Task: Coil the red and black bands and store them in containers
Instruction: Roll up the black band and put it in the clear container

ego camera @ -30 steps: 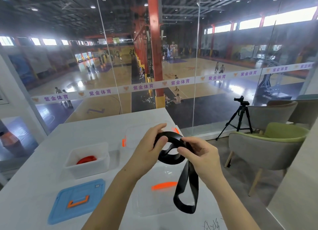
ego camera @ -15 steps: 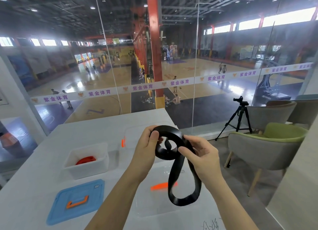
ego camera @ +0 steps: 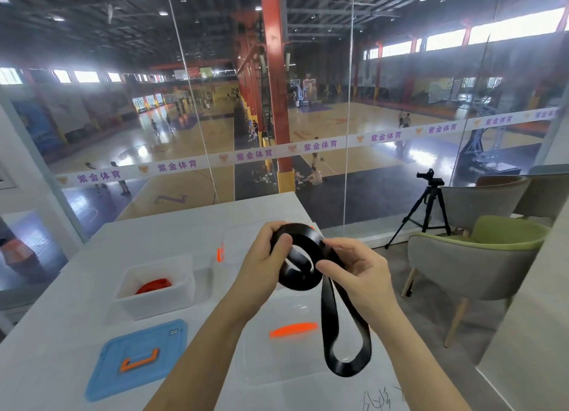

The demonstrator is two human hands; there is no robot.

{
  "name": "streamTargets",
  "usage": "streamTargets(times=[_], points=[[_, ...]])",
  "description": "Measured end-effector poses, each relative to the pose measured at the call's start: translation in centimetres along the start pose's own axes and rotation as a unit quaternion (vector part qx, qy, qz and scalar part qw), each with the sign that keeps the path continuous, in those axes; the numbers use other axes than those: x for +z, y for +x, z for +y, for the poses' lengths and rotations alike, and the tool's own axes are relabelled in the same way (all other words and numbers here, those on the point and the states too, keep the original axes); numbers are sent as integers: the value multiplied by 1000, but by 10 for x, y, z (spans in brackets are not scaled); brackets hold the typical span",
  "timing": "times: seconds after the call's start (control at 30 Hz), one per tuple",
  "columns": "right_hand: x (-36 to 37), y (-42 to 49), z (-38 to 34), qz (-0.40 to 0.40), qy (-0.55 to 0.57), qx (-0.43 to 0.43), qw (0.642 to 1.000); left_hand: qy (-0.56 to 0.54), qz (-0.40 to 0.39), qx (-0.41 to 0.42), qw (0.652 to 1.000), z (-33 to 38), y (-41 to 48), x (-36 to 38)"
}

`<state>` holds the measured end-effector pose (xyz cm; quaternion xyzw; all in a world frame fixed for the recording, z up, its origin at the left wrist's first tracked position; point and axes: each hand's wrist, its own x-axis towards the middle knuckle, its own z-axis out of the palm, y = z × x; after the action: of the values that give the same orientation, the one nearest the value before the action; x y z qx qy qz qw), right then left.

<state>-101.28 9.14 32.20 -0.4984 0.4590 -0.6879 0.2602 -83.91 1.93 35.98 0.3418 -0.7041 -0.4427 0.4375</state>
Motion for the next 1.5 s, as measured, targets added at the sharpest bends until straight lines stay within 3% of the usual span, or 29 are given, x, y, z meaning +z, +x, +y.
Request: streamTargets(times=[0.2, 0.33, 0.53, 0.77, 0.87, 1.03, 1.23, 1.5], points=[[-3, -4, 4, 11, -6, -6, 1000, -39, 2, -19, 999, 0, -3, 7], [-7, -3, 6, 26, -17, 8, 1000, 75, -9, 31, 997, -3, -1, 0], [-1, -6, 3, 1, -60, -1, 998, 216, -80, 124, 965, -11, -2, 0], [-2, -3, 0, -36, -37, 10, 999, 28, 45, 76, 996, -13, -6, 1], [-2, -5, 2, -33, -30, 4, 999, -33, 44, 32, 998, -12, -5, 0], [-2, -4, 2, -20, -56, 8, 998, 71, -36, 20, 997, -4, -6, -12], [0, -4, 4, -44, -96, 8, 994, 212, -79, 63, 972, -6, -1, -16], [1, -5, 6, -67, -124, -5, 990, 95, -98, 11, 991, -6, -13, -15]])
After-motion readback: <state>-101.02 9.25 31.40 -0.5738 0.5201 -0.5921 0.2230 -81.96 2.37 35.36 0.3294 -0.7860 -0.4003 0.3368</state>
